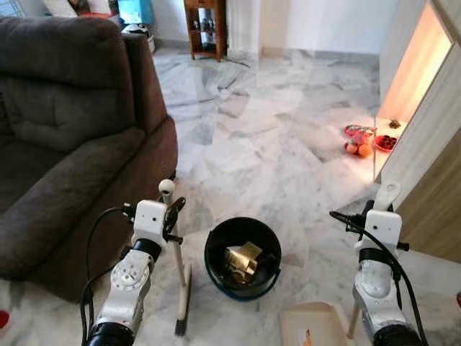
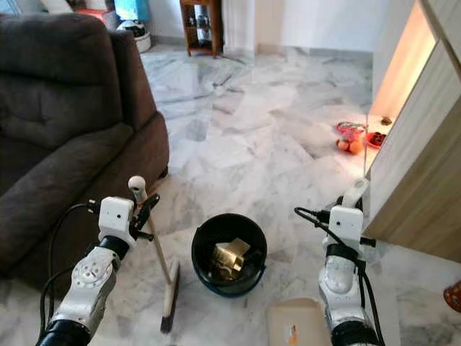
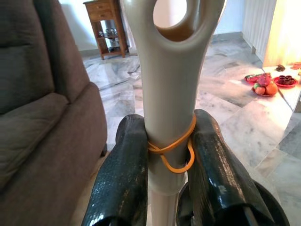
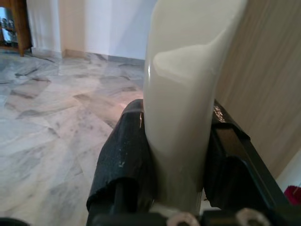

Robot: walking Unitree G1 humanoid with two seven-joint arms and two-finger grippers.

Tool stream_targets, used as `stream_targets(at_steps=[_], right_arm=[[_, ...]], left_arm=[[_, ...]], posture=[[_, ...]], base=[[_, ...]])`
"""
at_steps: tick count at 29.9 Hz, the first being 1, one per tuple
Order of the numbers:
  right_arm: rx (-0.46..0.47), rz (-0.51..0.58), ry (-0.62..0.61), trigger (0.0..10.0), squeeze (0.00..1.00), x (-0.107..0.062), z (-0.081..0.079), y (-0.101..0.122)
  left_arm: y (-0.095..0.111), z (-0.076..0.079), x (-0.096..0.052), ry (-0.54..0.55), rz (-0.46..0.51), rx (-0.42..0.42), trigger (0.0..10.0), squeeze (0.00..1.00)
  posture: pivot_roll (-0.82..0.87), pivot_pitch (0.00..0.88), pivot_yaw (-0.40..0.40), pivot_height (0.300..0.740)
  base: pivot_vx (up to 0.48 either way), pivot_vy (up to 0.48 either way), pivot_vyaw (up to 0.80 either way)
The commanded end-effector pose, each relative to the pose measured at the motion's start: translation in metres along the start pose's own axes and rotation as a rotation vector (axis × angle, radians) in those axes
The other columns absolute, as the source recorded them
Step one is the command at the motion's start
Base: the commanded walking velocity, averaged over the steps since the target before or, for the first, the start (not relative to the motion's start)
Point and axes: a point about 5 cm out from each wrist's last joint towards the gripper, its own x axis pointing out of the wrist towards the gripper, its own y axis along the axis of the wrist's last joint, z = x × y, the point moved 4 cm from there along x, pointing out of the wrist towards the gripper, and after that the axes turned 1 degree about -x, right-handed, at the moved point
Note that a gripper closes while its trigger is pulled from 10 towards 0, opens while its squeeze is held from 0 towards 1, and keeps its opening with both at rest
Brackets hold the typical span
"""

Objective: Sweep floor

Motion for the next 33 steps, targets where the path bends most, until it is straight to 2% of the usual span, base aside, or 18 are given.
stream_targets(at_steps=[1, 29, 33], right_arm=[[0.006, 0.019, 0.006, 10.0, 0.00, 0.0018, -0.0010, 0.0039], [0.013, 0.016, 0.022, 10.0, 0.00, 0.0033, -0.0043, 0.0045], [0.018, 0.014, 0.023, 10.0, 0.00, 0.0033, -0.0047, 0.0042]], left_arm=[[0.0117, -0.0060, 0.0012, 0.007, 0.047, 0.035, 10.0, 0.00], [0.0118, -0.0058, 0.0011, 0.014, 0.047, 0.035, 10.0, 0.00], [0.0112, -0.0052, 0.0012, 0.014, 0.043, 0.040, 10.0, 0.00]], posture=[[0.03, 0.000, 0.074, 0.740], [0.03, 0.000, 0.069, 0.740], [0.03, 0.000, 0.070, 0.740]], base=[[-0.285, 0.000, 0.00], [-0.285, 0.000, 0.00], [0.000, 0.000, 0.00]])
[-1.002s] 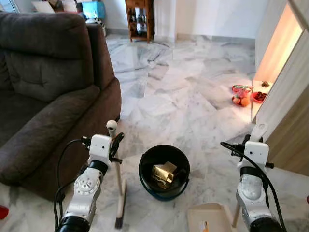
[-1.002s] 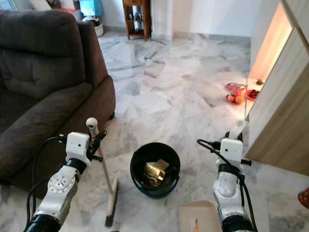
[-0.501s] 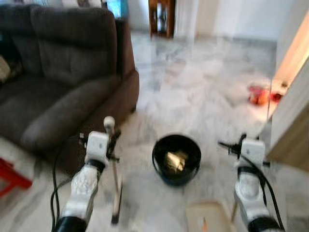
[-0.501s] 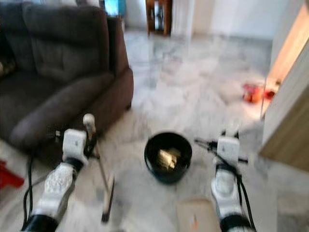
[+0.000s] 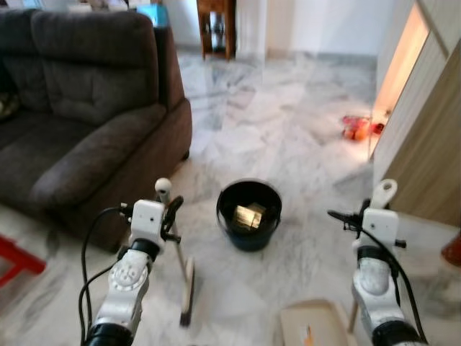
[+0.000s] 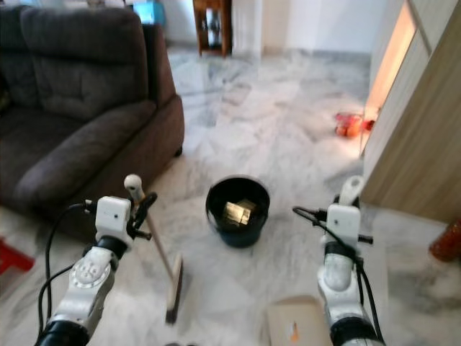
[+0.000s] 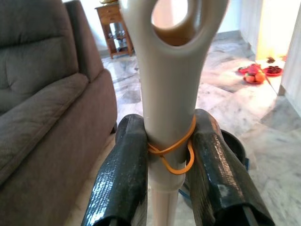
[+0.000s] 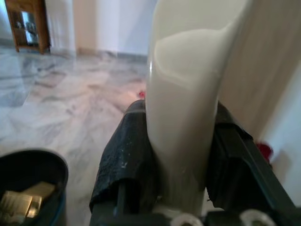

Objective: Sweep floor

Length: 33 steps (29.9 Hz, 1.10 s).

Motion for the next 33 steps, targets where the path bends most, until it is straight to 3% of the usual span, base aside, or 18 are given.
stream_targets(at_steps=[1, 8, 28, 33], right_arm=[[0.009, 0.042, 0.002, 10.0, 0.00, 0.0058, -0.0012, 0.0112], [0.015, 0.024, 0.007, 10.0, 0.00, 0.0055, -0.0028, 0.0085], [0.003, -0.003, 0.021, 10.0, 0.00, 0.0050, -0.0057, 0.0040], [-0.001, -0.008, 0.019, 10.0, 0.00, 0.0047, -0.0057, 0.0030]], left_arm=[[0.0113, -0.0067, 0.0046, 0.010, 0.039, 0.037, 10.0, 0.00], [0.0108, -0.0058, 0.0050, 0.008, 0.035, 0.035, 10.0, 0.00], [0.0075, -0.0022, 0.0069, -0.010, 0.015, 0.072, 10.0, 0.00], [0.0070, -0.0017, 0.0075, -0.015, 0.012, 0.087, 10.0, 0.00]], posture=[[0.03, 0.000, 0.070, 0.740], [0.04, 0.000, 0.068, 0.740], [0.03, 0.000, 0.070, 0.740], [0.03, 0.000, 0.073, 0.740]], base=[[0.000, 0.000, 0.00], [0.000, 0.000, -0.07], [0.000, 0.000, -0.80], [0.000, -0.292, -0.80]])
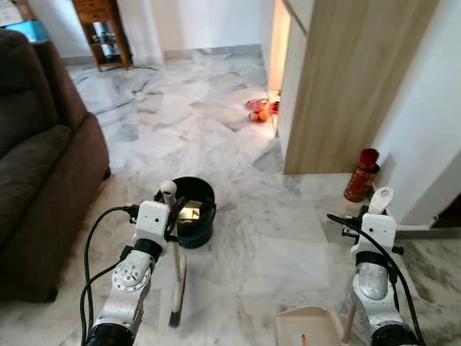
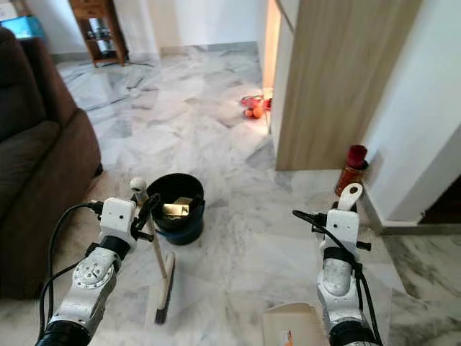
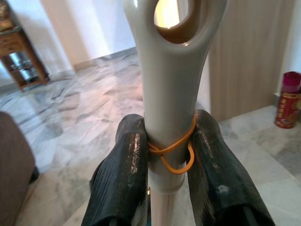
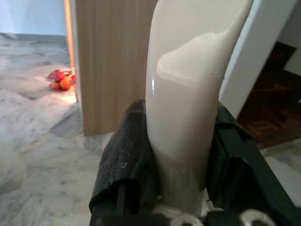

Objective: Sweep floor

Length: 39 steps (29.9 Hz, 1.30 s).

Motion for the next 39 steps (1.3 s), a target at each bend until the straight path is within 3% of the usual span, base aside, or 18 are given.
stream_targets(at_steps=[1, 39], right_arm=[[-0.002, 0.022, 0.006, 10.0, 0.00, 0.0042, -0.0028, 0.0072], [-0.007, 0.003, -0.025, 10.0, 0.00, 0.0056, 0.0019, 0.0046]], left_arm=[[0.0049, -0.0045, 0.0035, 0.001, 0.014, 0.034, 10.0, 0.00], [0.0050, -0.0036, 0.0052, 0.009, 0.015, 0.030, 10.0, 0.00]], posture=[[0.03, 0.000, 0.073, 0.740], [0.03, 0.000, 0.072, 0.740]], base=[[0.000, -0.311, -0.80], [0.000, -0.110, -0.80]])
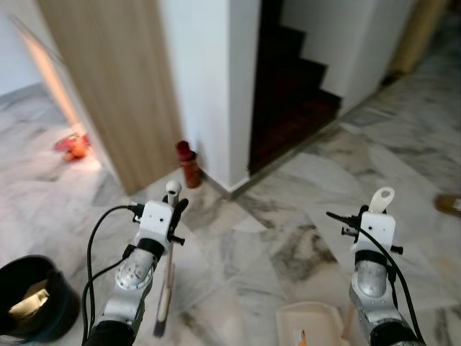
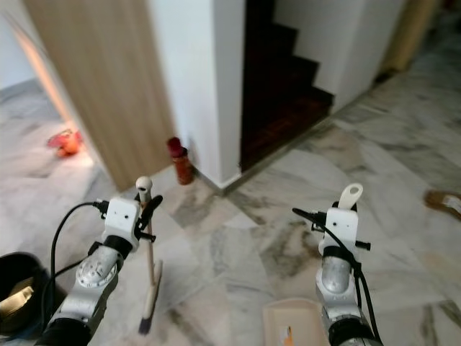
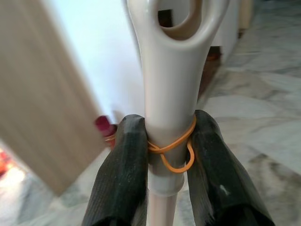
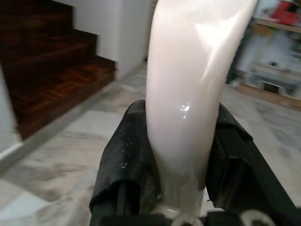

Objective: Sweep floor

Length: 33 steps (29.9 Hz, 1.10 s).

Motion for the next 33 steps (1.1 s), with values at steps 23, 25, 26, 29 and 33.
stream_targets(at_steps=[23, 25, 26, 29, 33], right_arm=[[0.001, 0.023, -0.004, 10.0, 0.00, 0.0027, 0.0002, 0.0060], [0.001, 0.024, -0.003, 10.0, 0.00, 0.0028, 0.0004, 0.0060], [0.000, 0.024, -0.003, 10.0, 0.00, 0.0029, 0.0005, 0.0061], [-0.001, 0.025, -0.003, 10.0, 0.00, 0.0030, 0.0003, 0.0063], [-0.001, 0.026, -0.002, 10.0, 0.00, 0.0030, 0.0000, 0.0066]], left_arm=[[0.0063, -0.0029, 0.0025, 0.008, 0.028, 0.000, 10.0, 0.00], [0.0063, -0.0026, 0.0022, 0.008, 0.029, -0.007, 10.0, 0.00], [0.0061, -0.0023, 0.0019, 0.006, 0.029, -0.011, 10.0, 0.00], [0.0060, -0.0020, 0.0015, 0.006, 0.030, -0.017, 10.0, 0.00], [0.0070, -0.0018, 0.0020, 0.006, 0.037, -0.027, 10.0, 0.00]], posture=[[0.03, 0.000, 0.066, 0.740], [0.03, 0.000, 0.064, 0.740], [0.03, 0.000, 0.064, 0.740], [0.02, 0.000, 0.065, 0.740], [0.02, 0.000, 0.065, 0.740]], base=[[0.000, -0.205, -0.80], [0.000, 0.000, -0.80], [0.000, 0.000, -0.80], [0.000, 0.000, -0.80], [0.000, 0.000, -0.80]])
